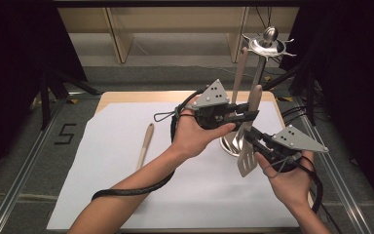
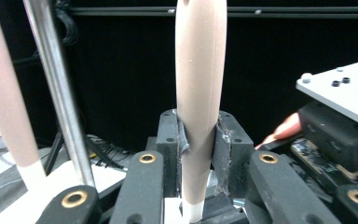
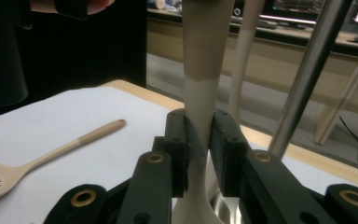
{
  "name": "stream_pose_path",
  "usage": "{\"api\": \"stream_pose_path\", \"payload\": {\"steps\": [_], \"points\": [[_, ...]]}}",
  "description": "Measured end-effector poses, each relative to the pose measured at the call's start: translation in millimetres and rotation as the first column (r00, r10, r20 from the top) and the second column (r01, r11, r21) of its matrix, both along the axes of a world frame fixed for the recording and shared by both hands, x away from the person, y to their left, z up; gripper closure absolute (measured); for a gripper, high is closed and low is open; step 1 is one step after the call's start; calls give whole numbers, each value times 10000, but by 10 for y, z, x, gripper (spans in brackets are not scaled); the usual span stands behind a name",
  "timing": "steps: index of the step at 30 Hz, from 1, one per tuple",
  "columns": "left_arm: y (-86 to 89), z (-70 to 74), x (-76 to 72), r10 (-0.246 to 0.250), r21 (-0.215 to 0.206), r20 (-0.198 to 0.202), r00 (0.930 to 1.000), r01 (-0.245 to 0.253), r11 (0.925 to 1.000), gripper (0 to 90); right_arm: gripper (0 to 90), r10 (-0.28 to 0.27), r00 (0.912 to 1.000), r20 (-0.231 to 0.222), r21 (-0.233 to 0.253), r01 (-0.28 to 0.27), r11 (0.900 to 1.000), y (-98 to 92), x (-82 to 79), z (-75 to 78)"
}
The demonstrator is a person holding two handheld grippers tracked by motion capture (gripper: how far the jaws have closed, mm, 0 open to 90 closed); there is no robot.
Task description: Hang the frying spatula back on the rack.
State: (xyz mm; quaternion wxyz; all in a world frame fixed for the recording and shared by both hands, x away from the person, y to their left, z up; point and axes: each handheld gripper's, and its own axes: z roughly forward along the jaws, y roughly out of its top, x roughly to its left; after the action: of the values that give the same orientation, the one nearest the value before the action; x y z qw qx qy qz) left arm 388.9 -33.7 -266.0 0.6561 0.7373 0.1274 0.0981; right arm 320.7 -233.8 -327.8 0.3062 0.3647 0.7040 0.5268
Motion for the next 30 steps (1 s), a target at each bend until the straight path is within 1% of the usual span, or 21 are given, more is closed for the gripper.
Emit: {"api": "stream_pose_path", "payload": {"steps": [1,3,4,5,6,7,8,9,11,12,13,14,15,17,19,21,22,23,26,27,30], "points": [[14,14,0,-172,-37,43,9998,172,9998,734,781,69,9997,249,-145,-66,9999,-21,5,11],[31,28,-1,-401,-123,21,9992,401,9991,735,724,652,9974,300,-78,-650,9979,-42,4,33],[42,33,-2,-536,-172,-26,9986,536,9984,736,703,803,9950,586,-214,-791,9966,-60,17,43],[53,35,-2,-636,-219,-68,9980,634,9977,736,675,1076,9918,689,-171,-1067,9941,-74,17,56],[63,36,2,-772,-245,-64,9970,770,9967,736,665,1520,9840,933,-179,-1509,9884,-100,37,72],[81,38,3,-872,-164,-49,9962,871,9961,737,651,1735,9798,991,-85,-1735,9848,-129,37,91],[94,38,9,-958,-135,-10,9954,958,9953,736,623,2177,9702,1059,62,-2196,9756,-164,47,118],[107,36,14,-1016,-116,-2,9948,1016,9948,736,618,2467,9649,904,185,-2493,9682,-184,45,141],[127,36,23,-1140,-136,-61,9935,1139,9934,736,606,2878,9519,1051,194,-2913,9564,-237,53,190],[138,36,29,-1276,-163,-103,9918,1274,9917,736,605,3012,9469,1124,219,-3054,9520,-253,62,203],[143,37,30,-1392,-198,-169,9901,1389,9901,737,605,3186,9421,1050,452,-3246,9448,-268,56,224],[149,40,30,-1542,-185,-216,9878,1538,9879,737,606,3397,9332,1173,332,-3455,9378,-293,79,245],[151,41,31,-1671,-196,-220,9857,1667,9858,737,607,3559,9282,1080,495,-3626,9306,-300,82,258],[153,43,25,-1777,-242,-276,9837,1771,9839,737,617,3832,9158,1202,498,-3911,9190,-314,113,281],[152,43,20,-1906,-248,-281,9813,1899,9815,737,635,4232,9004,1007,621,-4302,9006,-327,127,308],[158,40,20,-1996,-200,-269,9795,1991,9798,736,651,4419,8887,1225,512,-4503,8914,-338,156,322],[159,38,19,-2049,-209,-291,9783,2044,9787,736,657,4467,8886,1042,711,-4547,8878,-330,142,325],[159,37,17,-2101,-221,-312,9772,2095,9776,737,660,4535,8855,1012,712,-4611,8845,-332,148,327],[165,31,5,-2338,-246,-297,9718,2331,9721,736,680,4642,8786,1119,885,-4741,8760,-347,166,333],[167,32,2,-2388,-260,-234,9708,2382,9709,736,687,4794,8718,1010,1137,-4888,8650,-346,165,329],[179,34,-2,-2458,-240,-223,9691,2453,9692,736,710,4857,8676,1067,1135,-4959,8609,-351,163,323]]}}
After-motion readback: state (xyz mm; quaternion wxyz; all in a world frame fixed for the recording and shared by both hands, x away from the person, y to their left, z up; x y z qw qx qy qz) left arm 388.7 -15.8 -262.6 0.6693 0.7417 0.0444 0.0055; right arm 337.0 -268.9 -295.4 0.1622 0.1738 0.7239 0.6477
